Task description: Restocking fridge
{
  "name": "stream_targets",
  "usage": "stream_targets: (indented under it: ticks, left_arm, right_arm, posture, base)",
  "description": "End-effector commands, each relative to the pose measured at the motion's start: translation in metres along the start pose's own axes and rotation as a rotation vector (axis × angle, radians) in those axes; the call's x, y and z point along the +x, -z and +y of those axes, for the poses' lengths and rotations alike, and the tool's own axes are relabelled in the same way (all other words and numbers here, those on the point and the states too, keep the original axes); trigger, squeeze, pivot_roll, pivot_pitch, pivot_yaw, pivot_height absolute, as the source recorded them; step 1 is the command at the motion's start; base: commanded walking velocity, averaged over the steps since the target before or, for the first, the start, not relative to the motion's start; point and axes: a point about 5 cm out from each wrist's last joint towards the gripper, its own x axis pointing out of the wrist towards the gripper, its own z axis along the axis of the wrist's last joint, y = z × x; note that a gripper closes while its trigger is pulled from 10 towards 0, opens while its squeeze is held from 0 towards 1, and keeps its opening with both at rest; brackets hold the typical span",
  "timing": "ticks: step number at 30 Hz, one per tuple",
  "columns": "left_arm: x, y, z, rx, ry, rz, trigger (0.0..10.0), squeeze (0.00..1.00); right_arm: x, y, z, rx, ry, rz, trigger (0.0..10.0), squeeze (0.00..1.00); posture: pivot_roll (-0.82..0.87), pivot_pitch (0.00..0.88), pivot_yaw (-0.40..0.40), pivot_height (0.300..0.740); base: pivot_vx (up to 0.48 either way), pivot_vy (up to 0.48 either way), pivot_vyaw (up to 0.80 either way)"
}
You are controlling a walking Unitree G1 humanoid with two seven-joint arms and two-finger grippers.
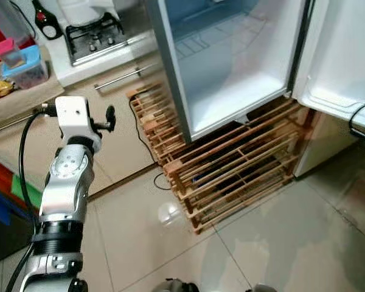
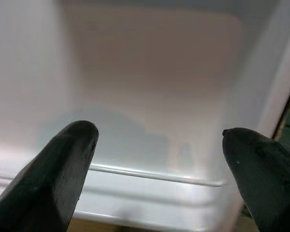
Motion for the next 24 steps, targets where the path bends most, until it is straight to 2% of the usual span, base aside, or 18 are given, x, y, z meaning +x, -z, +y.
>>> stream_targets:
  ticks: [1,4,5,9,11,16,18,20,24]
  left_arm:
    - [0.001,0.005,0.000,-0.025,-0.014,0.008,10.0,0.00]
    - [0.002,0.008,-0.005,-0.046,-0.007,0.010,10.0,0.00]
    - [0.002,0.009,-0.010,-0.062,0.010,0.008,10.0,0.00]
    - [-0.001,0.011,-0.021,-0.069,0.063,-0.008,10.0,0.00]
    - [-0.004,0.015,-0.020,-0.071,0.057,-0.001,10.0,0.00]
    - [-0.015,0.033,-0.005,-0.083,-0.027,0.048,10.0,0.00]
    - [-0.024,0.050,0.003,-0.081,-0.080,0.122,10.0,0.00]
    - [-0.029,0.056,0.001,-0.093,-0.064,0.137,10.0,0.00]
    - [-0.034,0.061,-0.004,-0.063,-0.029,0.146,10.0,0.00]
  right_arm:
    - [-0.010,-0.012,0.022,0.066,-0.057,-0.072,10.0,0.00]
    - [-0.022,-0.016,0.036,0.120,-0.092,-0.102,10.0,0.00]
    - [-0.037,-0.019,0.054,0.166,-0.163,-0.127,10.0,0.00]
    - [-0.084,-0.005,0.098,0.253,-0.390,-0.071,10.0,0.00]
    - [-0.102,0.008,0.109,0.275,-0.452,-0.010,10.0,0.00]
    - [-0.129,0.041,0.124,0.254,-0.537,0.154,10.0,0.00]
    - [-0.132,0.044,0.130,0.234,-0.584,0.197,10.0,0.00]
    - [-0.129,0.040,0.133,0.224,-0.608,0.194,10.0,0.00]
    - [-0.124,0.034,0.137,0.207,-0.670,0.177,10.0,0.00]
  posture:
    - [-0.12,0.043,0.186,0.740]
    - [-0.13,0.035,0.177,0.740]
    - [-0.14,0.030,0.173,0.740]
    - [-0.15,0.012,0.144,0.740]
    - [-0.14,0.010,0.131,0.740]
    - [-0.11,0.010,0.095,0.740]
    - [-0.08,0.014,0.061,0.740]
    - [-0.07,0.014,0.036,0.740]
    - [-0.06,0.014,0.000,0.740]
  base:
    - [0.000,0.000,0.00]
    - [0.000,0.000,0.00]
    - [0.000,0.000,0.00]
    - [0.000,0.000,0.13]
    - [0.000,0.000,0.62]
    - [0.000,0.000,0.69]
    - [0.000,0.000,0.64]
    - [0.000,0.000,0.61]
    - [0.000,0.000,0.58]
